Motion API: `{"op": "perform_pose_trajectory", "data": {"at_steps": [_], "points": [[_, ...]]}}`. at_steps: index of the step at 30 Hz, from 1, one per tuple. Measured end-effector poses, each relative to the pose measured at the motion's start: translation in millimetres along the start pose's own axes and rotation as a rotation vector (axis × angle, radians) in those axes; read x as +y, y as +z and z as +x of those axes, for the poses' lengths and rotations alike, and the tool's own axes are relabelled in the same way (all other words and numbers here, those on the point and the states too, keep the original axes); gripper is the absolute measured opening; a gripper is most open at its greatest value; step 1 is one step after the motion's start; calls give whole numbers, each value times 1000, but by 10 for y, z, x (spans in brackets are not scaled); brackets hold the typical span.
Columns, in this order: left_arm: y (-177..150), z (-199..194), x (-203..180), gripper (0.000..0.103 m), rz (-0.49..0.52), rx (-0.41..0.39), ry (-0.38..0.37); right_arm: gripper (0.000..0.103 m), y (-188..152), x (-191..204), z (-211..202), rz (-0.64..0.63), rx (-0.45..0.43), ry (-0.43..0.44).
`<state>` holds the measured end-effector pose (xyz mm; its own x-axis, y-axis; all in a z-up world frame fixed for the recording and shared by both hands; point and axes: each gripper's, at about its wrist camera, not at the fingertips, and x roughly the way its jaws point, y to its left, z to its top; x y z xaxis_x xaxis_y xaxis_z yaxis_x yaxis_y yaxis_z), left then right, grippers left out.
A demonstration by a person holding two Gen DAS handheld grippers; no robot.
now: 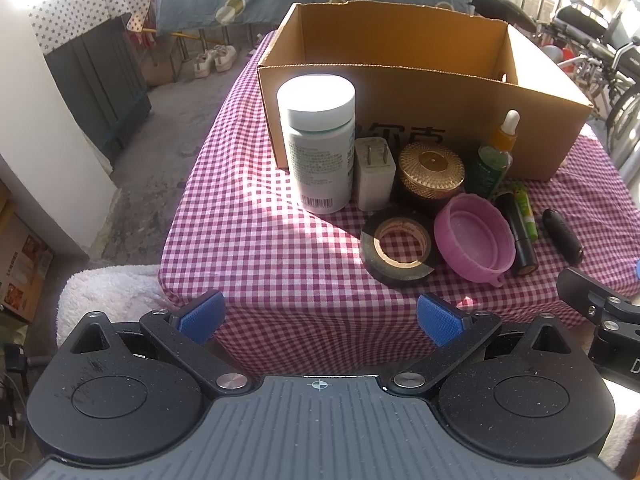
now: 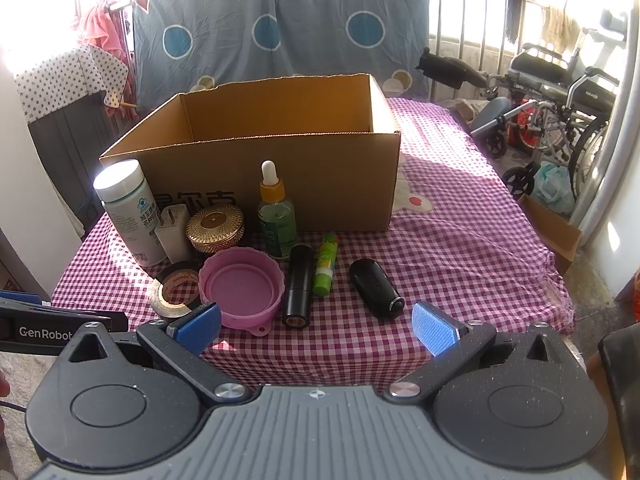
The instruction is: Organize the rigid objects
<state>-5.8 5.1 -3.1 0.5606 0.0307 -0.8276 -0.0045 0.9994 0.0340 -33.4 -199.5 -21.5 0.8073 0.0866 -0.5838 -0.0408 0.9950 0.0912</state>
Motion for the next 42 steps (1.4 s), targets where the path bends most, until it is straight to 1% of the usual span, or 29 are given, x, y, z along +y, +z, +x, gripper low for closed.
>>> {"op": "perform_pose_trajectory", "data": {"at_steps": [5,9,12,15,18,20,21,23,24,25,26,27,29,31,32,36,40,42], "points": [[-6,11,-6,103,5,-3,-8,103,0,-33,-10,12,-12,-7],[11,9,-53,102,32,-21,-61,103,15,-169,-56,38,-54,-27],[23,-29,-111,102,66,-70,-143,103,50,-330,-83,64,-82,-35],[59,-57,-224,102,117,-129,-252,103,100,-551,-89,110,-107,-23],[117,-52,-382,102,179,-165,-357,103,166,-821,-33,185,-99,36],[157,-45,-503,101,221,-188,-411,100,204,-972,46,233,-83,88],[177,-37,-582,100,245,-190,-437,96,219,-1027,93,249,-74,107],[236,20,-739,95,288,-170,-494,88,243,-1127,213,272,-46,147],[252,57,-818,94,308,-157,-520,79,256,-1158,271,279,-31,162],[266,98,-900,93,330,-143,-537,74,259,-1186,361,289,-10,184],[274,135,-994,87,357,-133,-549,72,260,-1214,435,299,6,205],[278,165,-1082,78,385,-125,-558,68,264,-1233,508,306,20,228],[258,225,-1250,74,438,-102,-569,65,274,-1258,654,319,50,269],[241,287,-1378,70,471,-81,-575,59,279,-1285,786,329,77,299],[233,313,-1432,65,485,-69,-579,57,282,-1298,853,336,92,315],[233,439,-1588,59,506,-12,-579,42,268,-1334,1055,364,146,380],[231,529,-1682,57,517,22,-577,33,248,-1314,1158,363,184,406],[216,571,-1734,57,530,38,-562,30,236,-1302,1181,356,187,406]]}}
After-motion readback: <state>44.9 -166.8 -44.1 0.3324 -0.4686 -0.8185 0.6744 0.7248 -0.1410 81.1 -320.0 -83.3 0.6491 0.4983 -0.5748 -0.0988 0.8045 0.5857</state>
